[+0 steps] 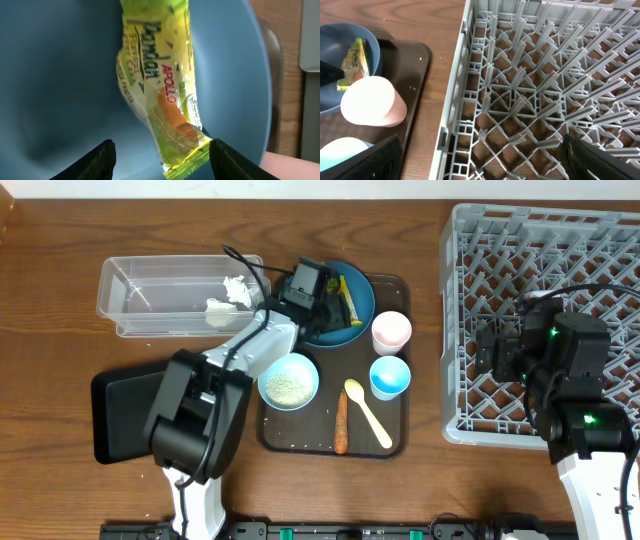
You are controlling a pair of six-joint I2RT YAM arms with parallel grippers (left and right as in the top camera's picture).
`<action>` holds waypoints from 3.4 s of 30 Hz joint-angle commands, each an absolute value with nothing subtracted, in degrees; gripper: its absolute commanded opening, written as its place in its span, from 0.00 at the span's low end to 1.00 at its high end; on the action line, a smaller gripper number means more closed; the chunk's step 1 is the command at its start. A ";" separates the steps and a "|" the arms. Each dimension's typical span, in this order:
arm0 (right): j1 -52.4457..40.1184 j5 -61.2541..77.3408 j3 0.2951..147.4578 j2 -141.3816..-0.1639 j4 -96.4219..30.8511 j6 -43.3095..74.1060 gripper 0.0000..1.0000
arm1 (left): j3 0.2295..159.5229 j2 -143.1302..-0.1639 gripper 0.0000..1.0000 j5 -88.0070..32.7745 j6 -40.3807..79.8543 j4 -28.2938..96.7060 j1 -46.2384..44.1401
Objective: Sort waste into correct bins and load items into the dishwasher rack
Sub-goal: 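Grasp the yellow snack wrapper on the plate with the left gripper, then carry the wrapper with the left gripper and drop it into the clear bin, then reach the left gripper to the pink cup and grasp its rim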
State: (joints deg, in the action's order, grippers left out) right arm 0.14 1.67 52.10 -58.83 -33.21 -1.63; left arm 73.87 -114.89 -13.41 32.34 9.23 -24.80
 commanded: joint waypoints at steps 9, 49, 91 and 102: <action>-0.78 1.74 53.23 -58.92 -33.21 -0.67 0.99 | 73.45 -116.95 0.54 -12.43 34.81 8.86 -26.48; -0.78 1.74 53.23 -58.92 -33.23 -0.67 0.99 | 73.45 -96.49 0.06 6.68 17.67 22.39 -12.29; -0.78 1.74 53.23 -59.92 -33.01 -0.64 0.99 | 76.12 -101.01 0.53 -9.91 3.49 15.46 -32.05; -0.78 1.74 53.23 -59.92 -33.63 -0.64 0.99 | 76.09 -109.43 0.52 -11.22 3.95 12.88 -36.34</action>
State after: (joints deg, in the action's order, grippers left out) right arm 0.14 1.69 52.12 -59.64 -33.43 -1.63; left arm 75.05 -108.64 -10.17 4.23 13.34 -35.77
